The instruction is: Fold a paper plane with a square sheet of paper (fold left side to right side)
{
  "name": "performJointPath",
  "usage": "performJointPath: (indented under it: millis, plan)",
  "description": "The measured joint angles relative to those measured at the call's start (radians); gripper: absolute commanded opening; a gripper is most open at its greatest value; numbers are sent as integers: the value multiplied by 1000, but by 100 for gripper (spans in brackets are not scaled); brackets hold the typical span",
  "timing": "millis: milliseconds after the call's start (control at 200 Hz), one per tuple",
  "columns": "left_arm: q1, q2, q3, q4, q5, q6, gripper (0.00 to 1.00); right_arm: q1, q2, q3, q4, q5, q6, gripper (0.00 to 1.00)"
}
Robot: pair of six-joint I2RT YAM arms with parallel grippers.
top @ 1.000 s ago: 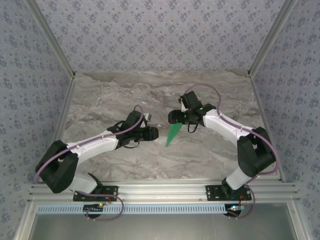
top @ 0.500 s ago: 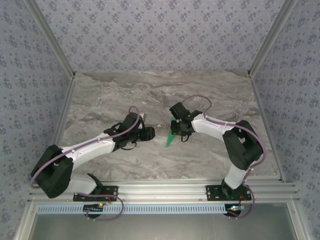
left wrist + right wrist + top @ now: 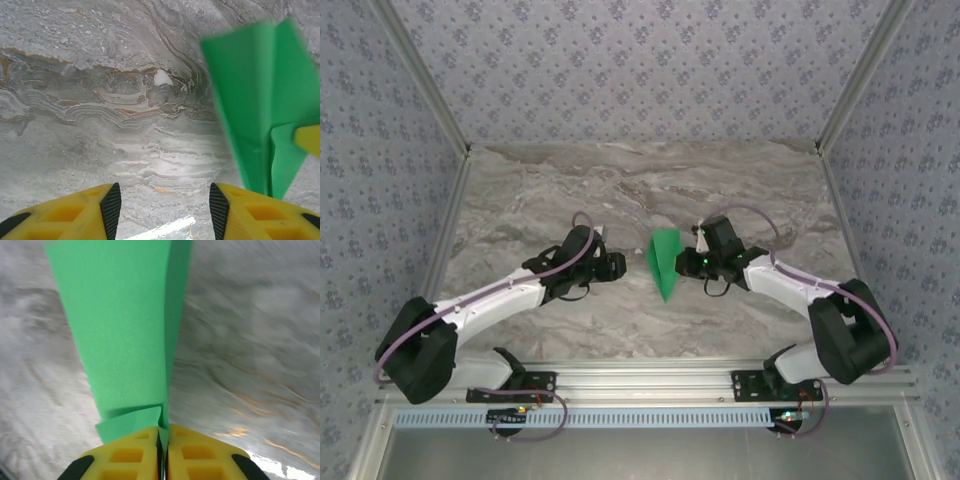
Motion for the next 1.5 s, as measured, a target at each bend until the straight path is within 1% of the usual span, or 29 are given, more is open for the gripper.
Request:
performJointPath:
  millis: [75, 145, 210, 280, 335, 390, 475, 590, 695, 829, 954, 1034, 1179, 1209, 1294, 1349, 1414, 1504]
  plan:
    - [0, -9, 0, -11, -5, 0, 53, -47, 32, -55, 3, -15, -16, 33]
    - [0, -18, 0, -26, -10, 3, 55, -80, 29, -76, -19, -12, -32, 45]
    - [0, -28, 0, -40, -19, 7, 57, -92, 6, -73, -57, 11, -56, 52]
    - [0, -42, 0, -55, -29, 11, 61, -84, -43, -39, -146, 59, -86, 55]
    - [0, -54, 0, -61, -37, 16, 64, -70, -78, 5, -215, 105, -107, 55]
    - [0, -69, 0, -63, -48, 18, 67, -50, -108, 60, -283, 150, -129, 56]
    - [0, -96, 0, -64, -65, 14, 69, -5, -130, 122, -345, 195, -150, 60]
    - [0, -128, 0, -63, -83, 14, 70, 63, -114, 145, -378, 188, -150, 60]
    - [0, -134, 0, -63, -86, 14, 70, 90, -55, 145, -386, 172, -138, 59]
    - [0, -134, -1, -63, -86, 14, 71, 124, 47, 166, -394, 172, -131, 57]
    - [0, -137, -18, -64, -87, 14, 71, 147, 109, 189, -393, 172, -127, 54]
    - [0, -137, -24, -67, -89, 14, 71, 157, 142, 206, -393, 173, -124, 49]
    - [0, -138, -26, -74, -94, 14, 71, 162, 208, 244, -392, 185, -119, 38]
    - [0, -139, -27, -75, -95, 14, 71, 162, 224, 253, -391, 189, -119, 34]
    - [0, -154, -32, -83, -101, 14, 71, 162, 270, 280, -390, 204, -130, 16]
    - [0, -171, -37, -89, -105, 14, 71, 162, 297, 303, -396, 212, -125, 9]
    - [0, -196, -43, -95, -108, 14, 71, 161, 321, 341, -412, 223, -134, 5]
    - [0, -228, -53, -109, -112, 14, 72, 151, 362, 442, -464, 242, -156, 5]
